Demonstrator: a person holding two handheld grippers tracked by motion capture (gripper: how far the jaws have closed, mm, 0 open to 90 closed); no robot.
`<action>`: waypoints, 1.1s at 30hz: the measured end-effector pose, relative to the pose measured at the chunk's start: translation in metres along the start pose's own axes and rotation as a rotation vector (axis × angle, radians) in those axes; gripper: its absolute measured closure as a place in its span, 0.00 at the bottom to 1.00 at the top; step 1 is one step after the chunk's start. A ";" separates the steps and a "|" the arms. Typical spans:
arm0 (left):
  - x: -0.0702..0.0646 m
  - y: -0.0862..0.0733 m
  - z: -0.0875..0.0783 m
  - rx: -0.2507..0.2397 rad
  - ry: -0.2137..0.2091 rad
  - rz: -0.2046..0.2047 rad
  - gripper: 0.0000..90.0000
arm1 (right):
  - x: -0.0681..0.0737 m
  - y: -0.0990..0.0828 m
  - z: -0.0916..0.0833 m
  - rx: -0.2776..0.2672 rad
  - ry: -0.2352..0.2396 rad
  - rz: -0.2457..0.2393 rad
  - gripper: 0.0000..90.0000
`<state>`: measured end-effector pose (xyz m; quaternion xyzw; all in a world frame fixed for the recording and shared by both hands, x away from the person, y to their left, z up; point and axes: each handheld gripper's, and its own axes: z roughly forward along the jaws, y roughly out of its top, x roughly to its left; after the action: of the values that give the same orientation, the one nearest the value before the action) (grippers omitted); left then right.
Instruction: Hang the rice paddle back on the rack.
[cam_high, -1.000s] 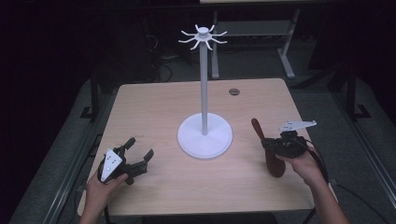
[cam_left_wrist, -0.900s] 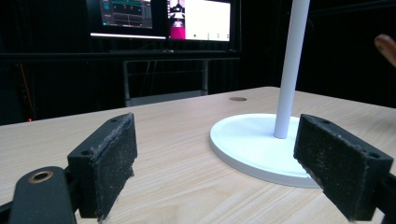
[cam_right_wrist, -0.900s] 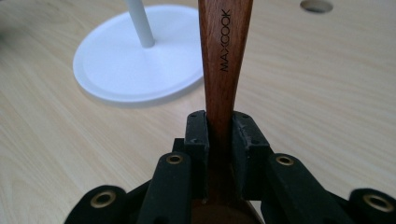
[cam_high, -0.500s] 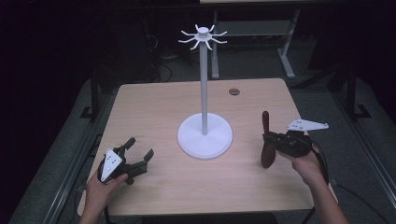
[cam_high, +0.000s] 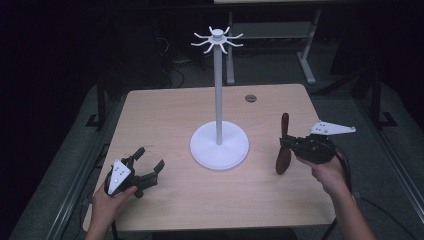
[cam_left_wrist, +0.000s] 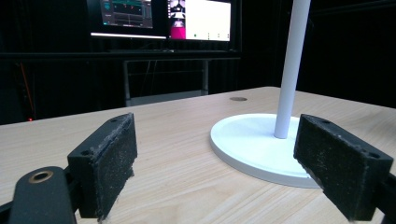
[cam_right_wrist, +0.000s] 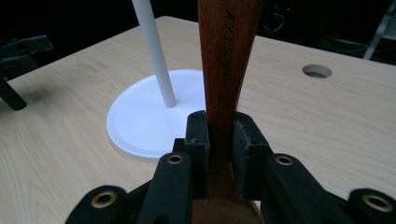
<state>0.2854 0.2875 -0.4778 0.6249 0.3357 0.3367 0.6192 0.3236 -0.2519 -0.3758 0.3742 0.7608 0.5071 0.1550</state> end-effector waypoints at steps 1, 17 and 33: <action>0.000 0.000 0.000 0.000 0.000 0.000 0.14 | 0.002 0.004 0.000 -0.006 0.000 -0.012 0.86; 0.000 0.000 0.000 -0.007 -0.001 0.001 0.14 | 0.013 0.052 0.001 -0.074 0.058 -0.060 0.86; 0.000 0.000 0.000 -0.005 -0.001 0.001 0.14 | 0.021 0.092 0.003 -0.127 0.105 -0.090 0.86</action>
<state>0.2855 0.2873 -0.4777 0.6238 0.3342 0.3374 0.6208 0.3488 -0.2155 -0.2923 0.3017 0.7503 0.5658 0.1609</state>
